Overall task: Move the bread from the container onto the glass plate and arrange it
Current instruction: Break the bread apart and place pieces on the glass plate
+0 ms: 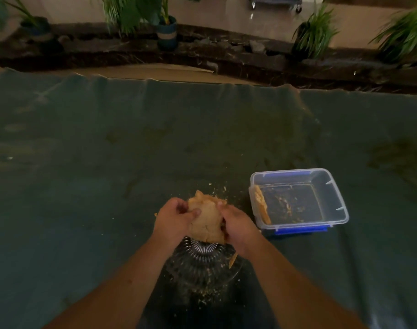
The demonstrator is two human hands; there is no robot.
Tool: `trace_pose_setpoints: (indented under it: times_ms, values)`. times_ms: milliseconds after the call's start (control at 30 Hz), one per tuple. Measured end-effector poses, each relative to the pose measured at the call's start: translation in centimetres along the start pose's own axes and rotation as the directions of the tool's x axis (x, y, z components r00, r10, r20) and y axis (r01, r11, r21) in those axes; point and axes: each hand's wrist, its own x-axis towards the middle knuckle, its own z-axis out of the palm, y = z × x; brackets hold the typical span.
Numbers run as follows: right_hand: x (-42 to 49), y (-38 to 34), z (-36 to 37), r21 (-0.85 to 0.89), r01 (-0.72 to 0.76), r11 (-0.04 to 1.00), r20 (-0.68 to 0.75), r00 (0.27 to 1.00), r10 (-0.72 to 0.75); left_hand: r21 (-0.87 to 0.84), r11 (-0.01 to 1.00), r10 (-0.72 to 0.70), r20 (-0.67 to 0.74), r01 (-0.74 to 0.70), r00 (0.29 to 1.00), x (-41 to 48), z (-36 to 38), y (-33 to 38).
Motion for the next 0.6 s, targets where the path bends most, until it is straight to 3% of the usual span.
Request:
trace_pose_setpoints:
  times_ms: [133,233,333,433,500,533,600]
  values:
    - [1.2,0.2,-0.9,-0.061,-0.022,0.998,-0.088,0.996,0.017,-0.102,0.988,-0.116,0.013,0.117,0.993,0.7,-1.3,-3.3]
    - [2.3,0.2,-2.4,-0.427,0.007,0.904,-0.138,0.988,-0.073,-0.115,0.982,-0.149,0.009,0.149,0.989,1.2,-1.6,-4.4]
    - [2.7,0.4,-3.3,-0.792,0.022,0.61,-0.146,0.964,-0.224,0.033,0.991,-0.128,-0.025,0.128,0.992,1.5,-1.3,-4.1]
    - [2.2,1.2,-3.5,-0.904,0.015,0.426,-0.132,0.94,-0.315,0.3,0.953,-0.015,-0.032,0.024,0.999,0.6,-0.8,-3.4]
    - [1.5,2.4,-3.2,-0.968,0.079,0.239,-0.049,0.873,-0.485,0.533,0.837,0.191,-0.075,-0.123,0.979,-0.4,-0.7,-3.2]
    - [1.1,3.0,-2.9,-0.987,0.121,0.11,0.04,0.832,-0.553,0.62,0.752,0.307,-0.031,-0.222,0.951,-1.0,-0.6,-3.2]
    - [0.7,4.2,-2.2,-0.971,0.23,-0.066,0.228,0.806,-0.545,0.691,0.577,0.422,0.203,-0.434,0.884,-1.8,-0.2,-3.5]
